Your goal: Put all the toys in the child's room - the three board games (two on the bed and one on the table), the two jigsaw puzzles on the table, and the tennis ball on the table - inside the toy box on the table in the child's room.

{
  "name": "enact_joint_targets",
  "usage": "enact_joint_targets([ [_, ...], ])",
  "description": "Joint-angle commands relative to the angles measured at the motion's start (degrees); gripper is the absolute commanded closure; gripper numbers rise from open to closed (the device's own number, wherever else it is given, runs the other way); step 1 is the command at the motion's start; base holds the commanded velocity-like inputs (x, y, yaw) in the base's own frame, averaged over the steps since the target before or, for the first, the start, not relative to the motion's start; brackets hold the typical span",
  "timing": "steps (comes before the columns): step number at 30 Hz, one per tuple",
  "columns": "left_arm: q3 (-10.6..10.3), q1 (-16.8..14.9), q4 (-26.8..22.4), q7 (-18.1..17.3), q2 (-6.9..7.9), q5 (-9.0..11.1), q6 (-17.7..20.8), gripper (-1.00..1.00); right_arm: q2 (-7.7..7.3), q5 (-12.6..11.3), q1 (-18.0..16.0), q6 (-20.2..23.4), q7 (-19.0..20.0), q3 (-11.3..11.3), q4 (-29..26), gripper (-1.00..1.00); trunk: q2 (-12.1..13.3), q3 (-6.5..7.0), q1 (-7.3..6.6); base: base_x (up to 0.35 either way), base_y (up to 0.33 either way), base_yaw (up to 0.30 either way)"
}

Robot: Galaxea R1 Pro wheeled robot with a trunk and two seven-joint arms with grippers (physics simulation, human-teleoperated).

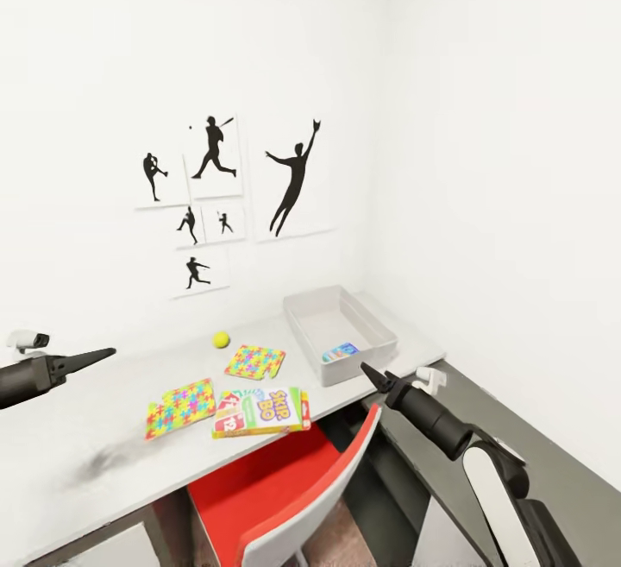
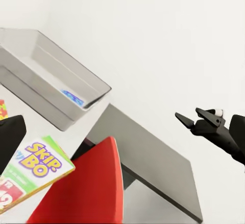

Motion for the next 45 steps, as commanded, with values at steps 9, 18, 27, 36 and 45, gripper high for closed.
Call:
enact_joint_targets([
  [9,0.0,-0.1,0.0,-0.3,-0.03,-0.1,0.5,-1.00,0.03,-0.2,0.0,0.3,-0.2,0.1,0.0,-1.00,-0.1,0.08,0.00,-0.179,0.000,0.274],
  [18,0.0,0.0,0.1,-0.3,-0.03,-0.2,0.5,-1.00,0.06,0.1,0.0,0.3,-0.2,0.2,-0.1,-1.00,-0.1,0.27,0.00,-0.168,0.000,0.282],
  [27,0.0,0.0,0.1,-0.3,-0.03,-0.2,0.5,-1.00,0.07,0.2,0.0,0.3,-0.2,0.2,-0.1,-1.00,-0.1,0.41,0.00,-0.143,0.000,0.283],
  [36,0.0,0.0,0.1,-0.3,-0.03,-0.2,0.5,-1.00,0.07,0.1,0.0,0.4,-0.2,0.2,-0.1,-1.00,-0.1,0.42,0.00,-0.080,0.000,0.283],
  [45,0.0,0.0,0.1,-0.3,-0.03,-0.1,0.5,-1.00,0.11,0.1,0.0,0.4,-0.3,0.3,-0.1,-1.00,-0.1,0.42,0.00,-0.027,0.000,0.284],
])
